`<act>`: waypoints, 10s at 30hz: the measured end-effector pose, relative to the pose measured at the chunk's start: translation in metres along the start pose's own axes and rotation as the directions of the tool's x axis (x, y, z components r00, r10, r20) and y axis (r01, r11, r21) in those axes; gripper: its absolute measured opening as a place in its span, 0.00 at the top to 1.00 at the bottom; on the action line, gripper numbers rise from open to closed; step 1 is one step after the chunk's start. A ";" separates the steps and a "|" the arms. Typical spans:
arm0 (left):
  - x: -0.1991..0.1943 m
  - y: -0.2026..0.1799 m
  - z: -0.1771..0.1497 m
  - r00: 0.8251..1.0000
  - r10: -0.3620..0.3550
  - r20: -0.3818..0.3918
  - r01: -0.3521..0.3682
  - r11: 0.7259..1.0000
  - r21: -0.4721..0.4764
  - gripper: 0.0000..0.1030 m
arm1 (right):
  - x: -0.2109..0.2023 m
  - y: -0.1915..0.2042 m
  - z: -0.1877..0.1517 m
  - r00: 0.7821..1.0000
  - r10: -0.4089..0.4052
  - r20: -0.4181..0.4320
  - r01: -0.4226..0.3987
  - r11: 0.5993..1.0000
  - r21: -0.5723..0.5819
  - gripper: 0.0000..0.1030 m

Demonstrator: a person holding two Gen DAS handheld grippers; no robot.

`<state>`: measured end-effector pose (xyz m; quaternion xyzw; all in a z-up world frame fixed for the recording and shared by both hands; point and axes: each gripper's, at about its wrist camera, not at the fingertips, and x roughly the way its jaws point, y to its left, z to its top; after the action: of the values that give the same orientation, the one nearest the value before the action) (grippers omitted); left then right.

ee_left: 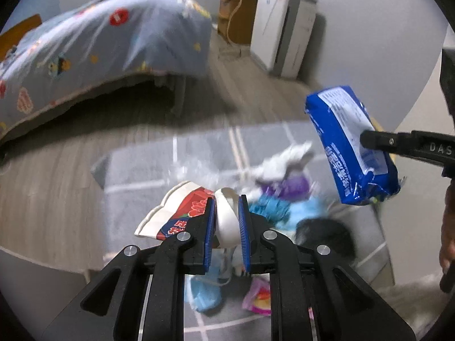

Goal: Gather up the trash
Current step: 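Grasp the blue-silver snack bag with the right tool while the left tool grasps the red-white paper cup, then carry both items over the wastebasket and open both tools to drop them, then move both tools back over the trash pile, then grasp the white tissue with the right tool while the left tool grasps the clear plastic wrap, then carry both items to the wastebasket and open both tools to drop them, then move both tools back over the remaining trash, then grasp the black plastic bag with the right tool while the left tool grasps the blue face mask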

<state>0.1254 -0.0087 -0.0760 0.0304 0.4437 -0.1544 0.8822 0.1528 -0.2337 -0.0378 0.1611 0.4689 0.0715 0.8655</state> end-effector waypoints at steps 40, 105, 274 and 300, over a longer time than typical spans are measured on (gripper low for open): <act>0.183 -0.277 0.119 0.953 -0.301 -0.029 0.294 0.898 0.328 0.19 | 0.013 -0.305 0.042 0.963 -0.270 0.010 0.240 0.870 0.430 0.27; 0.163 0.049 0.008 0.981 0.159 -0.114 -0.165 0.986 -0.040 0.05 | 0.187 -0.056 0.027 0.947 -0.223 -0.232 0.225 0.974 -0.018 0.06; 0.055 0.016 -0.081 0.953 0.218 -0.209 -0.249 0.959 -0.135 0.08 | 0.057 -0.014 -0.093 0.962 -0.256 -0.096 0.238 0.957 -0.165 0.05; 0.087 0.005 -0.094 0.931 0.112 -0.346 -0.145 0.987 -0.072 0.78 | 0.076 -0.029 -0.108 0.944 -0.111 -0.310 0.108 0.994 -0.029 0.91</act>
<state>0.1027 -0.0077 -0.2015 0.0431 0.5937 -0.0670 0.8008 0.1039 -0.2169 -0.1620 0.1167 0.6071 0.0505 0.7844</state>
